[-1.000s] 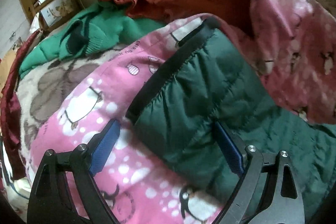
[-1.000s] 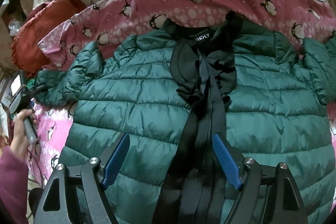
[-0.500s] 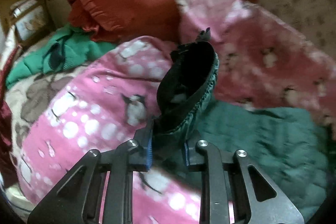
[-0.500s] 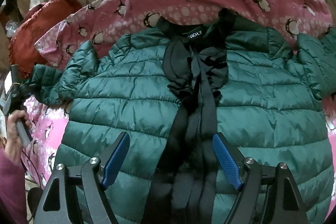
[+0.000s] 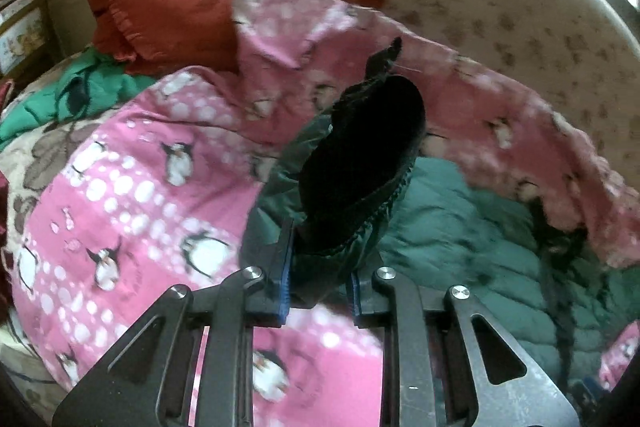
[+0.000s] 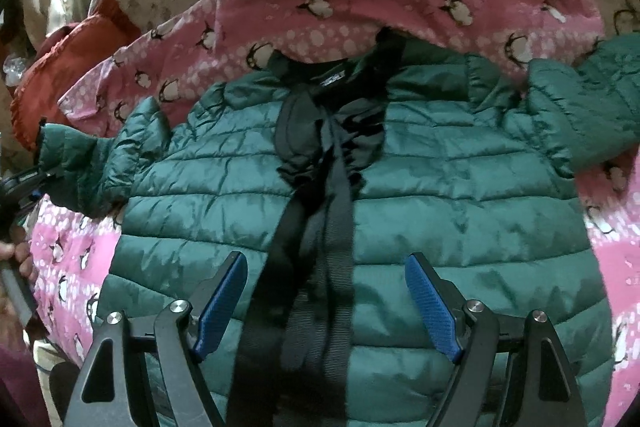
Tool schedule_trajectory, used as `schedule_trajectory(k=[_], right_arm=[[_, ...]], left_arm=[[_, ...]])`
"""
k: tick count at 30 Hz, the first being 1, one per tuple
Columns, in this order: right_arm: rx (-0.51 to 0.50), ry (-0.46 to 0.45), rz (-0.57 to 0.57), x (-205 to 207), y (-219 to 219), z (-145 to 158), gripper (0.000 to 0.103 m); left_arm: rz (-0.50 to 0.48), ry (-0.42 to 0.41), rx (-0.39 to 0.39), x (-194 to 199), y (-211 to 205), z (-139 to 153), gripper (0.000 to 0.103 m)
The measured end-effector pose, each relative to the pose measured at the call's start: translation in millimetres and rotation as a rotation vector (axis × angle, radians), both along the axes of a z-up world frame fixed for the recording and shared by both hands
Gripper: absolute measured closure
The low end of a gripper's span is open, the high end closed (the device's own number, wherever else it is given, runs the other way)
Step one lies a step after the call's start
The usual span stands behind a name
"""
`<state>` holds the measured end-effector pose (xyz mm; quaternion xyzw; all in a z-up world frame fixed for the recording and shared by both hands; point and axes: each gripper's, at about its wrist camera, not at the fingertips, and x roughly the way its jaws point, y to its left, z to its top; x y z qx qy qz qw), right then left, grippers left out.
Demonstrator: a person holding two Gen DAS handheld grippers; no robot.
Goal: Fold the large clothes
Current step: 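Lift the held sleeve with the left gripper and carry it across the jacket body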
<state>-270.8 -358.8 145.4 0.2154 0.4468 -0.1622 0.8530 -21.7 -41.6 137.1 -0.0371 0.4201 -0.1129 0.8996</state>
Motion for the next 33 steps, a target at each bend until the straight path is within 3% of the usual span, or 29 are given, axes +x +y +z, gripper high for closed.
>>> schedule_trajectory(k=[9,19,33], right_arm=[[-0.045,0.046,-0.028,-7,-21,-11,0.024],[-0.014,0.029,-0.043,-23,-31,-10,0.024],[-0.057,0.029,-0.076,-40,-51,-5,0.024]], left_arm=[[-0.139,-0.004,-0.066,-43,-53,25,0.082],[-0.269,0.002,-0.063,-81,-119,34,0.082],[-0.373,0.029,-0.055,-108,-187,31,0.082]])
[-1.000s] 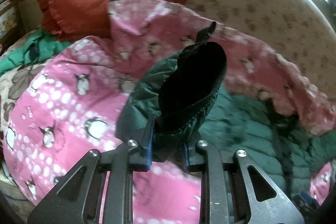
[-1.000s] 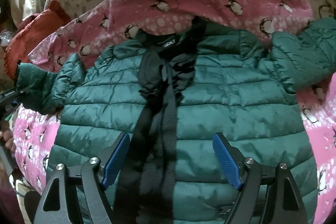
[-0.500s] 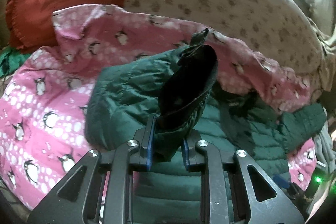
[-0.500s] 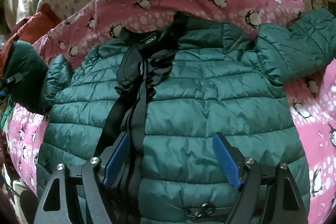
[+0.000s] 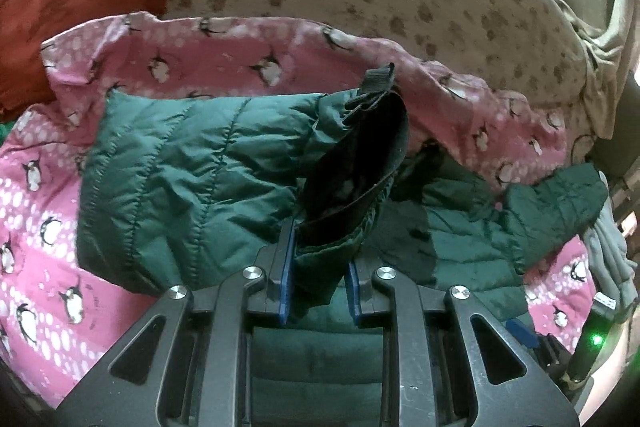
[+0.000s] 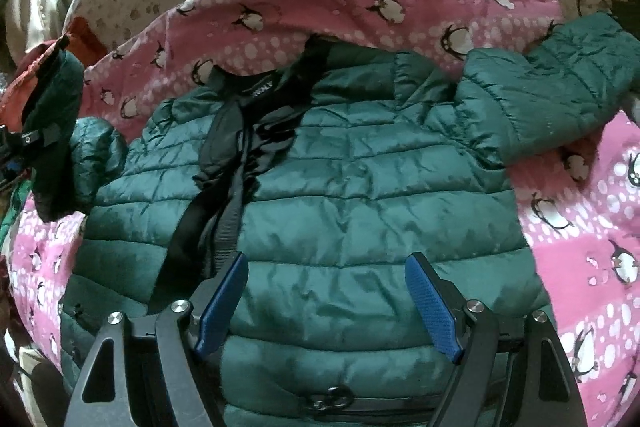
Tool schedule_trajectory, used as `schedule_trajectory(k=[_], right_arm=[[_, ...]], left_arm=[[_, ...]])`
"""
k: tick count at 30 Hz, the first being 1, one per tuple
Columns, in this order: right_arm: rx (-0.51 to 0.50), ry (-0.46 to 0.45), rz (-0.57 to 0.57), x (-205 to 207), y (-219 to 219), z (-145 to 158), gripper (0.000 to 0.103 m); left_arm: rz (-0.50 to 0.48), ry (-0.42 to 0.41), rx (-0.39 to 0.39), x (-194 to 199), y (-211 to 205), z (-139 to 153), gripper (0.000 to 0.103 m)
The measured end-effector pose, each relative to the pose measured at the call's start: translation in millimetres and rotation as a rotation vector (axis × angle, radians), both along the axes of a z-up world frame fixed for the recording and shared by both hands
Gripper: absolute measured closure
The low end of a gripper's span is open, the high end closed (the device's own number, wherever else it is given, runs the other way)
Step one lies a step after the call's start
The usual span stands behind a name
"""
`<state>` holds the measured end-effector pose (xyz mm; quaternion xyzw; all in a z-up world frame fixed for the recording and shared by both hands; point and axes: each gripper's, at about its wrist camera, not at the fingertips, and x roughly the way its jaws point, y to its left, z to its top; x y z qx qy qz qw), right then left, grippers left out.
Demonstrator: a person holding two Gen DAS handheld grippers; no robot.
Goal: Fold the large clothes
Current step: 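Lift the held sleeve with the left gripper and carry it across the jacket body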
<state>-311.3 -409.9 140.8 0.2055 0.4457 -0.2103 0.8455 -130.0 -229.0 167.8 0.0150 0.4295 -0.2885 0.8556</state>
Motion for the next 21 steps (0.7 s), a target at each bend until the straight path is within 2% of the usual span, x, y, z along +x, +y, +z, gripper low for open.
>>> schedule_trajectory(k=[11,21], right_arm=[[0.003,-0.004,-0.042,-19,-22,0,0.024],[0.02,-0.006,-0.068,-32,-36,-4,0.024]], left_arm=[[-0.097,0.036,0.0,-23,-61,-9,0.082],[-0.155,0.106,0.028,-32,-104,-40,0.082]])
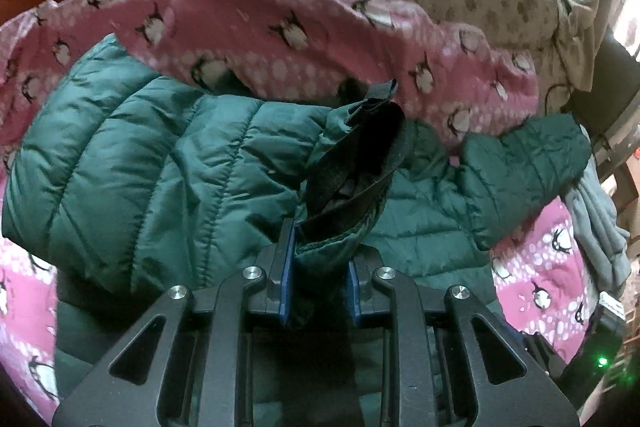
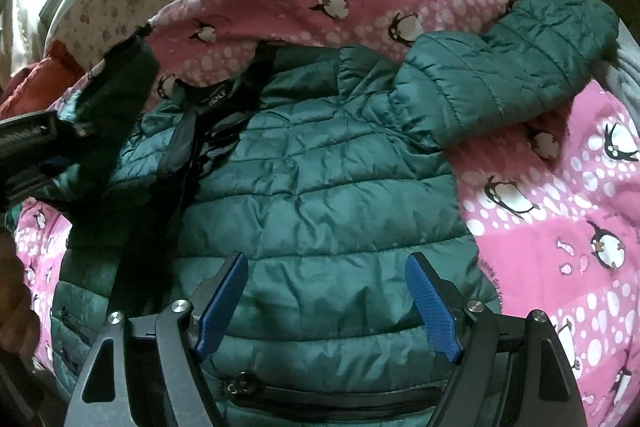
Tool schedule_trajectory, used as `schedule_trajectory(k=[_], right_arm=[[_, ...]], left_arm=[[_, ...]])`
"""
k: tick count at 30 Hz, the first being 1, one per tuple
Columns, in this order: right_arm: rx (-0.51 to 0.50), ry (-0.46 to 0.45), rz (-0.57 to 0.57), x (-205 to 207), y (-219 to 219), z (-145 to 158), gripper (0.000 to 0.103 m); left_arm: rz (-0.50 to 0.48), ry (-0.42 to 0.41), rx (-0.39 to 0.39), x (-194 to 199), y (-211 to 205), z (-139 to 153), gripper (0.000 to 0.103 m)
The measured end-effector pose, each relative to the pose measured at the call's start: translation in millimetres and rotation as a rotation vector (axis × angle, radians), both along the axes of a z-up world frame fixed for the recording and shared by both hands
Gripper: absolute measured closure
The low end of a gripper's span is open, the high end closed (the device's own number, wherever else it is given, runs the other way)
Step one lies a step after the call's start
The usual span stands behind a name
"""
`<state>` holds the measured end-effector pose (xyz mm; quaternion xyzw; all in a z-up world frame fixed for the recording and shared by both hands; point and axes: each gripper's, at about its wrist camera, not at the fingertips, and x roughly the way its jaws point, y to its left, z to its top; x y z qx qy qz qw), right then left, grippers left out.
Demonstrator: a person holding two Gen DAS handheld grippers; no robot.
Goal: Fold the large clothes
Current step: 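Lift the held sleeve with the left gripper and carry it across the jacket body, then lay the sleeve on the jacket and open the left gripper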
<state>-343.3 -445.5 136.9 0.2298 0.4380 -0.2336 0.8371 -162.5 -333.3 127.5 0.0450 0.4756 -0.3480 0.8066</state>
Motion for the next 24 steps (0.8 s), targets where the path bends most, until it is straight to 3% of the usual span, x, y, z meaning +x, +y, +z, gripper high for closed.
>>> schedule_trajectory(k=[11,17,21,24], right_arm=[[0.029,-0.015,-0.028,-8,-7,2,0.024],[0.046,-0.021,-0.029,-8,-4,3,0.024],[0.068,-0.053,-0.038,-11,-3,8,0.024],[0.094,-0.094,-0.044,-12,-3,11,0.024]], left_arm=[[-0.032,0.099,0.0,2,-8,-31,0.08],[-0.047,0.209,-0.081,8,3,-37,0.054],[-0.05,0.245,-0.126,11,21,-28,0.053],[-0.024,0.192,-0.152,11,45,-11,0.053]])
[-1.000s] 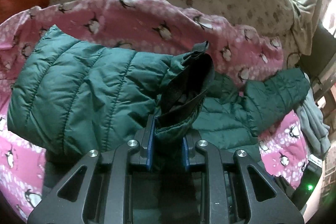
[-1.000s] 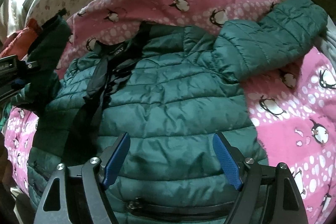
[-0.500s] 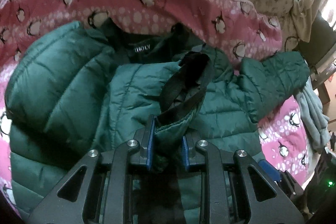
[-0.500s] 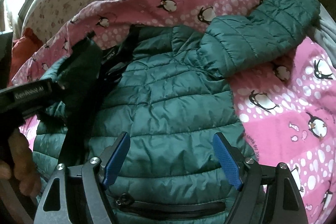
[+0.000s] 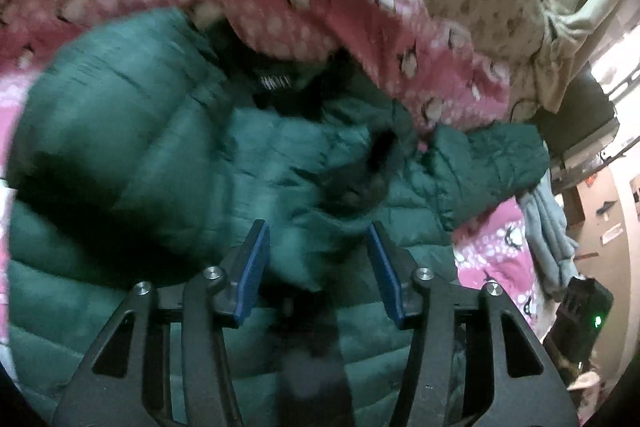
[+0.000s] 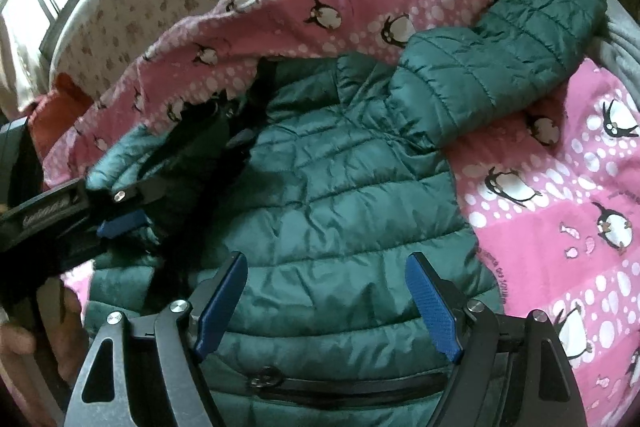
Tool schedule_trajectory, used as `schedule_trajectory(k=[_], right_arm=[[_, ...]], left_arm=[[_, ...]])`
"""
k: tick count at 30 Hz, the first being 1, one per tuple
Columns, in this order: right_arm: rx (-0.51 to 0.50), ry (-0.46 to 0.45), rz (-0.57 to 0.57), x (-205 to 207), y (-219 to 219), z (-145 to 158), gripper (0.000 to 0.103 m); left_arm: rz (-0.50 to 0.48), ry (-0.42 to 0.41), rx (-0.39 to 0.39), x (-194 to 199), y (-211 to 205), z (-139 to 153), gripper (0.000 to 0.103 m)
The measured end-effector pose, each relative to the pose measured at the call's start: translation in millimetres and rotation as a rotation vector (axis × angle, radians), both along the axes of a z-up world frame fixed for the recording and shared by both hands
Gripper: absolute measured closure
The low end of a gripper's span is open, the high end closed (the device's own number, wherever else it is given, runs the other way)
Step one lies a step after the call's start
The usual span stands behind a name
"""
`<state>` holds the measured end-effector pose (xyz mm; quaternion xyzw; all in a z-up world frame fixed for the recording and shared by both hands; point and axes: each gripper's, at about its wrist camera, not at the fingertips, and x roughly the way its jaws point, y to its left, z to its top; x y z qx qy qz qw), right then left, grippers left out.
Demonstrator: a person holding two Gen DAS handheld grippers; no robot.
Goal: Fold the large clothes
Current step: 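Lay the sleeve on the jacket and open the left gripper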
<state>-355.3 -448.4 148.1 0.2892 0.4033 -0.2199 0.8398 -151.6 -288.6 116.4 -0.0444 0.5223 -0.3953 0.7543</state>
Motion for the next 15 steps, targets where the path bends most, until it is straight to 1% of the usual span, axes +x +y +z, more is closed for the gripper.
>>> schedule_trajectory(k=[1,3,5,6,8,11,13,15], right_arm=[[0.017,-0.024,-0.004,0,0,1,0.024],[0.053,-0.072,-0.008,0,1,3,0.024],[0.091,-0.113,0.003,6,2,4,0.024],[0.113,-0.118,0.015,11,4,2,0.024],[0.131,-0.097,0.026,22,8,-4,0.024],[0.122,-0.058,0.051,42,15,-10,0.024],[0.144,-0.046,0.05,56,14,-15,0.024],[0.185,-0.06,0.042,65,13,-20,0.024]], left_arm=[[0.016,-0.031,-0.005,1,11,8,0.053],[0.042,-0.055,-0.005,5,28,15,0.053],[0.08,-0.048,-0.007,15,49,17,0.053],[0.098,-0.043,-0.007,21,60,17,0.053],[0.147,-0.05,0.017,31,83,15,0.053],[0.228,-0.079,0.061,45,115,8,0.053],[0.268,-0.067,0.08,53,136,0,0.053],[0.297,-0.049,0.095,59,151,-9,0.053]])
